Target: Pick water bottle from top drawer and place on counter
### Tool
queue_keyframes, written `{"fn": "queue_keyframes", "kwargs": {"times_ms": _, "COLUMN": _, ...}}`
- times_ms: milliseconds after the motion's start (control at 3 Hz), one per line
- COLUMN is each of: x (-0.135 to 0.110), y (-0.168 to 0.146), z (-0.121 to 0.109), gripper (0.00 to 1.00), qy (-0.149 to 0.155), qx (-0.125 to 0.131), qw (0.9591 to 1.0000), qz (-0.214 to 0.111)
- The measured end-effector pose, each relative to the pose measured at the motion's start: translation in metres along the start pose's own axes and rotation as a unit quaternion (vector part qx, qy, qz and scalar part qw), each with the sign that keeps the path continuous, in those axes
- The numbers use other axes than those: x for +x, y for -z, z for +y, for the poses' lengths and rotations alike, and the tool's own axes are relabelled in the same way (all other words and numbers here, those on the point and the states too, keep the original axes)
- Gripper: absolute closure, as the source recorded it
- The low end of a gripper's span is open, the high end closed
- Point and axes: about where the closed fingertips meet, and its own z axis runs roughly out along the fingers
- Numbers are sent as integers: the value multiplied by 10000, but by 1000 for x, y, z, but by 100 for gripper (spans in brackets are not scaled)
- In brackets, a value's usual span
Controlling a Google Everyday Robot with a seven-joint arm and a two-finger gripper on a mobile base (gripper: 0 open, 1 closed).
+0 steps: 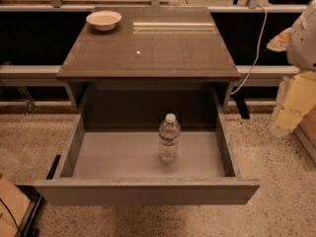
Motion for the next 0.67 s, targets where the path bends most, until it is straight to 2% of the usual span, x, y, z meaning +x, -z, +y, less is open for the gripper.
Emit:
{"fn": "queue_keyframes", "kwargs": {"times_ms": 333, "x": 0, "y": 0, "z": 0, "gripper": 0, "qy": 0, "qx": 0, "qw": 10000, "qz": 0}}
{"fn": "queue_keyframes", "kwargs": {"times_ms": 667, "x": 1, "y": -10, "z": -7, "gripper": 0, "qy": -258, "qx": 75, "qw": 9992, "qz": -280}}
